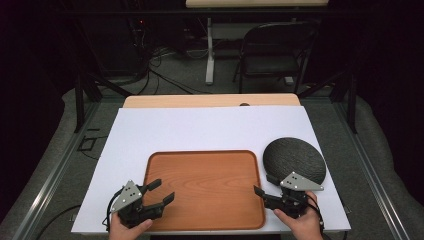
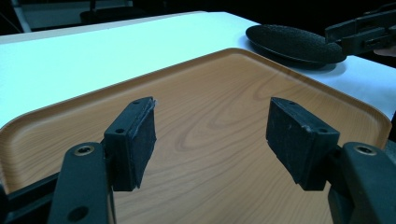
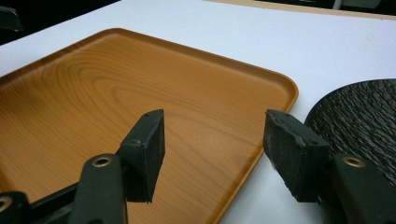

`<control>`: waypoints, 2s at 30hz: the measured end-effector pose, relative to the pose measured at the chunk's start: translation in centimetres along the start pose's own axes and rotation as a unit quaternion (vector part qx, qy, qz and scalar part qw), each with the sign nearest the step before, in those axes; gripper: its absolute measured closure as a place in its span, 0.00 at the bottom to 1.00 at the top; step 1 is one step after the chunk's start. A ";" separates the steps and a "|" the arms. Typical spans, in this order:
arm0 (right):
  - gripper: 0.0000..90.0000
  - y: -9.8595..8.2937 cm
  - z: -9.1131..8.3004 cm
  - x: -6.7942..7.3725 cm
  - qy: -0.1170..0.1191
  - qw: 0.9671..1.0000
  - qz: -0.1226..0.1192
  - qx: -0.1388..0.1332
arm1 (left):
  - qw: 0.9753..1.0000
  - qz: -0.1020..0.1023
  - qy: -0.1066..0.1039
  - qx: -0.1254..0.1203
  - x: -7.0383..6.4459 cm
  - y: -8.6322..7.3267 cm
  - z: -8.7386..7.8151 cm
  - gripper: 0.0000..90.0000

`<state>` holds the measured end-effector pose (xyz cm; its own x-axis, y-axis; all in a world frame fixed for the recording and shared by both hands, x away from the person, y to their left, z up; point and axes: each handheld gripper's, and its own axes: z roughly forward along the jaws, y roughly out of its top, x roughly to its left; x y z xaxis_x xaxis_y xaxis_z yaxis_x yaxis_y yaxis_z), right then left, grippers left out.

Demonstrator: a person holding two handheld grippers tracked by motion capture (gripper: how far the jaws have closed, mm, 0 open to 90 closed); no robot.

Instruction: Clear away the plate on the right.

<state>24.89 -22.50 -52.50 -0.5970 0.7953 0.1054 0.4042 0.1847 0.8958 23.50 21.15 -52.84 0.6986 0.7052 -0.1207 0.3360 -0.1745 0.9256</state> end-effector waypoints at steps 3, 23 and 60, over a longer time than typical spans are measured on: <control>0.43 0.0 -0.1 0.0 -0.001 1.000 0.003 -0.001 | 1.000 0.000 0.000 -0.005 -0.1 0.0 0.0 0.36; 0.43 0.5 -1.5 -2.0 -0.026 0.999 0.029 -0.014 | 0.998 0.026 0.014 -0.047 -0.4 0.2 -0.9 0.34; 0.40 -0.2 -4.6 -8.3 -0.115 0.988 0.102 -0.023 | 0.998 0.004 0.021 -0.051 0.0 0.1 -0.9 0.25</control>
<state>26.56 -31.76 -51.56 -0.3310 0.9244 0.1895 0.4651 -0.0150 0.8851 22.96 21.78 -52.46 0.6729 0.7331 -0.0990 0.2619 -0.1110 0.9587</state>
